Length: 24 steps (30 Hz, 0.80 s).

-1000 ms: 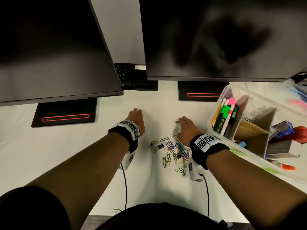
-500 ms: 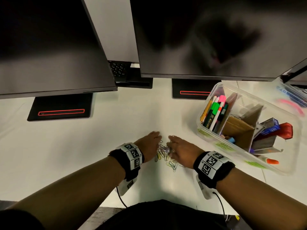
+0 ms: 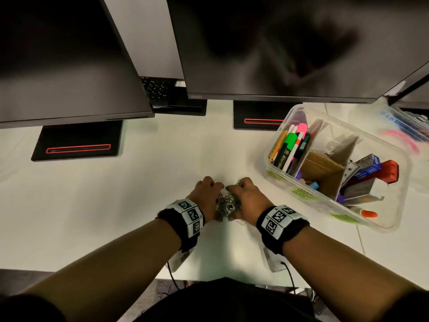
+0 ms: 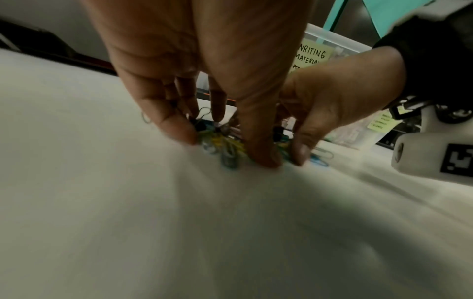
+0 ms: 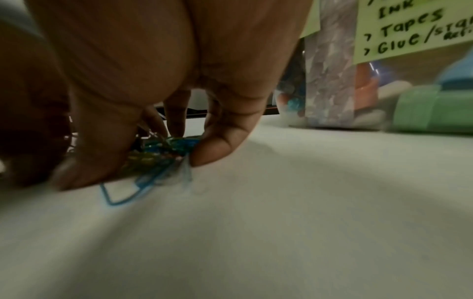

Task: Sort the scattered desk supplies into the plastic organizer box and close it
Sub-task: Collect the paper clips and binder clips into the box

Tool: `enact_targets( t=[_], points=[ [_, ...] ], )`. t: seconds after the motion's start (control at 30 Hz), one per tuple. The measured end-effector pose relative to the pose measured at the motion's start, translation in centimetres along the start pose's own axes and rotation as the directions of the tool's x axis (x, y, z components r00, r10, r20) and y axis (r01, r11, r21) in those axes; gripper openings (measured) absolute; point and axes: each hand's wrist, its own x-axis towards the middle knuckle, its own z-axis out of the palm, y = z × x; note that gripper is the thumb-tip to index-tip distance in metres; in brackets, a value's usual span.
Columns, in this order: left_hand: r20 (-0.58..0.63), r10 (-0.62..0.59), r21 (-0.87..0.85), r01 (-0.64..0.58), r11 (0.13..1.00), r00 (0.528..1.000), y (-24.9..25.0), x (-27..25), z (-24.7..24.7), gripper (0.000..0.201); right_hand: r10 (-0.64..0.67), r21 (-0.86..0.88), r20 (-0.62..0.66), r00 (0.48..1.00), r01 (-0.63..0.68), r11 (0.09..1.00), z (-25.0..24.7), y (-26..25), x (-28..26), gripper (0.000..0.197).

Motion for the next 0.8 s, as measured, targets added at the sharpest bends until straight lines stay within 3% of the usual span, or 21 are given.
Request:
enact_targets(
  t=[0.13,0.3,0.53,0.8],
  points=[
    [-0.088,0.041,-0.055,-0.046,0.997,0.995,0.9,0.9,0.4,0.051,-0.023,-0.012,-0.043,0.999,0.022,1.0,-0.3,-0.2,0.7,0.045],
    [-0.092,0.084,-0.063,-0.09,0.994,0.992,1.0,1.2,-0.1,0.027,-0.017,-0.055,-0.044,0.999,0.014,0.998,-0.8,0.0,0.8,0.034],
    [-0.155,0.099,-0.137,-0.12,0.983,0.983,1.7,1.1,-3.0,0.024,0.035,-0.002,-0.163,0.986,-0.036,0.999,-2.4,-0.5,0.1,0.025],
    [-0.173,-0.036,-0.266,-0.011,0.964,0.984,-0.6,0.4,-5.4,0.021,0.137,0.154,-0.196,0.971,-0.108,0.982,-3.1,-0.9,-0.8,0.024]
  ],
)
